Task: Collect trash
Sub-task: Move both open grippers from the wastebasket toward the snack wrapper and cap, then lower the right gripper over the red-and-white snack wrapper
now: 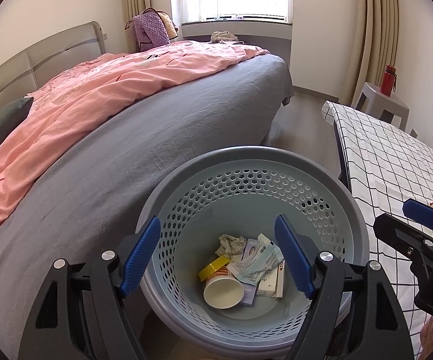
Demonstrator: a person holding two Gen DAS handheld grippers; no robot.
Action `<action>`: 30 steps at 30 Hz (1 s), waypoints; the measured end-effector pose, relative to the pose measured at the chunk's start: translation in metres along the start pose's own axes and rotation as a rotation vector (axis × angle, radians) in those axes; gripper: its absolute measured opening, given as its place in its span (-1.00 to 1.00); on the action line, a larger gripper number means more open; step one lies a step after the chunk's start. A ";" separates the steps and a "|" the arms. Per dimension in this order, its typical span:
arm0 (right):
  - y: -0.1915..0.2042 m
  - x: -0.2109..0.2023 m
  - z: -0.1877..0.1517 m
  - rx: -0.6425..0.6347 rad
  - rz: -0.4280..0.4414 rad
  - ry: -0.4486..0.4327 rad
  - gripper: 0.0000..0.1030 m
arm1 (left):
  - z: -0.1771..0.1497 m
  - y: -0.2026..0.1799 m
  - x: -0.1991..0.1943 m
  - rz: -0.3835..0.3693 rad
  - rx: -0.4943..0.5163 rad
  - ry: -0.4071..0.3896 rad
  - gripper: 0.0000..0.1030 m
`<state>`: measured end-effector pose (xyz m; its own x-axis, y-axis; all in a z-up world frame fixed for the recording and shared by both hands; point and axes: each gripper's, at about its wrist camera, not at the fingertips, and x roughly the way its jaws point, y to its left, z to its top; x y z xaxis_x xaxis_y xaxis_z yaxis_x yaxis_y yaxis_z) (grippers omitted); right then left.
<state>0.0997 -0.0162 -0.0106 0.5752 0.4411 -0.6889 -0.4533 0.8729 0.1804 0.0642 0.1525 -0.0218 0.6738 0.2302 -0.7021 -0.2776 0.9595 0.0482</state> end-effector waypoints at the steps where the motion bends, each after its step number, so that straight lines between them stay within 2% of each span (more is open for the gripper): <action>1: -0.001 -0.001 -0.001 0.001 -0.004 -0.002 0.38 | 0.000 -0.002 -0.001 -0.003 0.002 -0.002 0.46; 15: -0.042 -0.026 -0.022 0.064 -0.124 -0.018 0.52 | -0.004 -0.034 -0.018 -0.088 0.041 -0.035 0.46; 30: -0.123 -0.070 -0.051 0.174 -0.310 -0.010 0.60 | -0.014 -0.081 -0.028 -0.195 0.088 -0.027 0.46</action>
<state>0.0804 -0.1653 -0.0201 0.6739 0.1513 -0.7231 -0.1343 0.9876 0.0814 0.0580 0.0663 -0.0159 0.7272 0.0424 -0.6851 -0.0807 0.9964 -0.0240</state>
